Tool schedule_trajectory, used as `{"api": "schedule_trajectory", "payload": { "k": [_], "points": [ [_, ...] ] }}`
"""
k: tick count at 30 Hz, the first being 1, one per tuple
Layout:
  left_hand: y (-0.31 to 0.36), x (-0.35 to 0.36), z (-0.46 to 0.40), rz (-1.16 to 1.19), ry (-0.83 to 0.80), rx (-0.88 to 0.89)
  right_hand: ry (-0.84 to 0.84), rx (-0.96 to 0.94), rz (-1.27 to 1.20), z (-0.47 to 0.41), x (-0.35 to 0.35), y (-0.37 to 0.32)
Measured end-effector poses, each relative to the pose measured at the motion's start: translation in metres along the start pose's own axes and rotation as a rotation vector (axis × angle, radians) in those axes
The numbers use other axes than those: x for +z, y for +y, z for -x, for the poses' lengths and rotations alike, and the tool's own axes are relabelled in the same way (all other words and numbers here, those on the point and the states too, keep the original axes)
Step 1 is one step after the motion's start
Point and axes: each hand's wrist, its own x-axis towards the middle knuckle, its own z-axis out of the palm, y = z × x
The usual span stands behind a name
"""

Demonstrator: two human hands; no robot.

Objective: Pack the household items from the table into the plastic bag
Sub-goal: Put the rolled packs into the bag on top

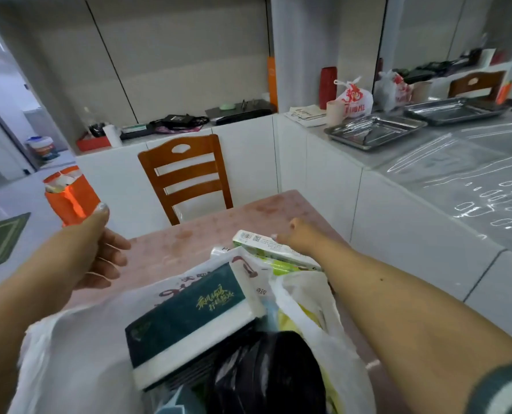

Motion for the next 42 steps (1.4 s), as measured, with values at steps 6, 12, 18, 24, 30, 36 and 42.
{"api": "schedule_trajectory", "payload": {
  "k": [6, 12, 18, 24, 30, 36, 42],
  "points": [
    [0.001, 0.024, -0.028, -0.021, -0.046, 0.016, -0.056, -0.023, 0.183, -0.045, 0.029, 0.012],
    [-0.003, 0.030, -0.045, -0.041, -0.073, -0.002, -0.172, -0.057, 0.644, -0.064, 0.061, 0.026],
    [0.002, 0.033, -0.052, -0.019, -0.089, -0.049, -0.142, -0.147, 0.809, -0.067, 0.072, 0.024],
    [0.004, 0.029, -0.053, -0.014, -0.098, -0.040, -0.063, -0.201, 0.799, -0.065, 0.058, 0.019],
    [0.016, 0.009, -0.019, 0.035, -0.096, 0.019, 0.047, -0.250, 0.262, -0.029, -0.003, -0.040],
    [0.024, -0.019, 0.041, 0.069, -0.024, 0.104, -0.136, -0.466, -0.687, 0.069, -0.065, -0.144],
    [0.012, -0.040, 0.115, -0.075, 0.216, 0.173, -0.243, -0.647, -1.043, 0.183, -0.097, -0.205]
  ]
}}
